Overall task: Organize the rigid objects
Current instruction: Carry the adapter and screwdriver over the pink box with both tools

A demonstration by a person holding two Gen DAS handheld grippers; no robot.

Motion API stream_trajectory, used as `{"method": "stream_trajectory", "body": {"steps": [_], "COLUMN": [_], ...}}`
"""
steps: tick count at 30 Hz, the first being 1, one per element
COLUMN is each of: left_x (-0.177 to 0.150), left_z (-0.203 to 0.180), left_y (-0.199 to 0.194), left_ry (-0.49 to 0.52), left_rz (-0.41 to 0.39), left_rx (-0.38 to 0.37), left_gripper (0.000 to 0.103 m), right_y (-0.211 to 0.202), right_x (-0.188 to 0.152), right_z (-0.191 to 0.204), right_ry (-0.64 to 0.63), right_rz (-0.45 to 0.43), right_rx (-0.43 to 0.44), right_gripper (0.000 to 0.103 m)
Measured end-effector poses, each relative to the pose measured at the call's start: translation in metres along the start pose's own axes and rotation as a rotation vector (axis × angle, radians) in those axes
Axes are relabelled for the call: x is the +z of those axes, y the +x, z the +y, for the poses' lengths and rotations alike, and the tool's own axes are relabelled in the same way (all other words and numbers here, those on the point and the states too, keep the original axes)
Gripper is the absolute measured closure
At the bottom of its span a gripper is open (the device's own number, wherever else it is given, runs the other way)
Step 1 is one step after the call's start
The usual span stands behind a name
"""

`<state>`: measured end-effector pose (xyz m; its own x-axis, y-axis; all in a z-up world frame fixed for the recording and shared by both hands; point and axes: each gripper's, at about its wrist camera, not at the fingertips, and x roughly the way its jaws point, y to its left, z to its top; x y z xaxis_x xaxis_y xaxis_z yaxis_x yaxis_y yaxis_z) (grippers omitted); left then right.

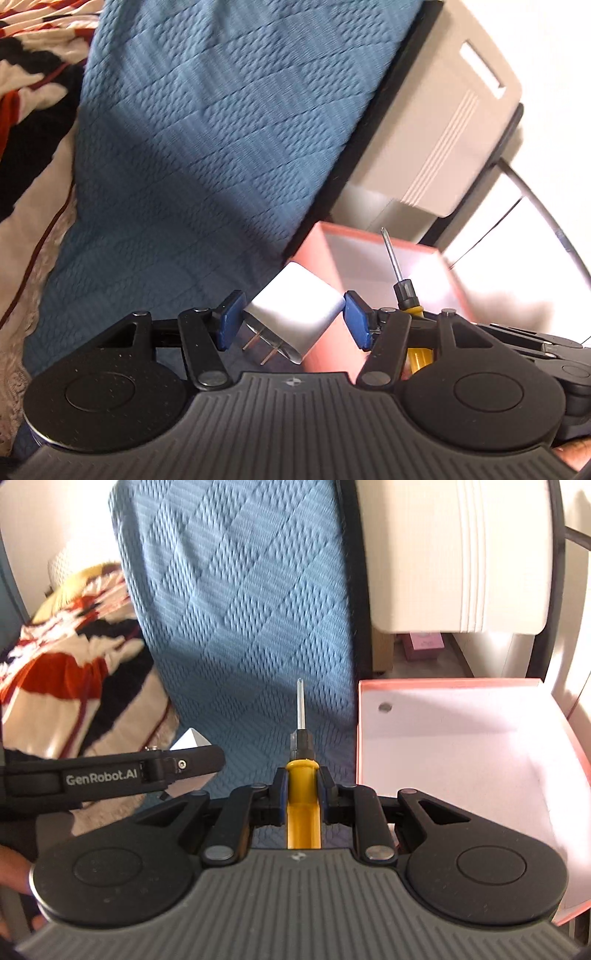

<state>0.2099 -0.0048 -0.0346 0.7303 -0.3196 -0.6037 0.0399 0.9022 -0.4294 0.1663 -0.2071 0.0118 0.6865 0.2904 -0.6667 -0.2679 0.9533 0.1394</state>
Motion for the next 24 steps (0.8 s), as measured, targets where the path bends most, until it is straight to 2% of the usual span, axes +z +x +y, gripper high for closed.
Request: {"method": "stream_trajectory", "body": {"steps": [6, 13, 18, 24], "left_x": [0.013, 0.015, 0.002, -0.017], "left_z": [-0.037, -0.08, -0.11, -0.139], "left_y": [-0.006, -0.005, 0.01, 0.05], "left_ry": [0.032, 0.026, 0.04, 0.075], "left_rz": [-0.041, -0.074, -0.055, 0.007], "left_rx": [-0.021, -0.053, -0.069, -0.057], "left_gripper": [0.039, 0.039, 0.039, 0.039], "right_y": [-0.022, -0.045, -0.05, -0.042], "right_x": [0.01, 0.016, 0.009, -0.01], "right_z": [-0.021, -0.057, -0.089, -0.128], "right_ry": [0.002, 0.022, 0.052, 0.1], "right_rz": [-0.04, -0.069, -0.073, -0.052], "right_rx": [-0.01, -0.03, -0.054, -0.083], "right_gripper": [0.083, 0.083, 0.083, 0.083]}}
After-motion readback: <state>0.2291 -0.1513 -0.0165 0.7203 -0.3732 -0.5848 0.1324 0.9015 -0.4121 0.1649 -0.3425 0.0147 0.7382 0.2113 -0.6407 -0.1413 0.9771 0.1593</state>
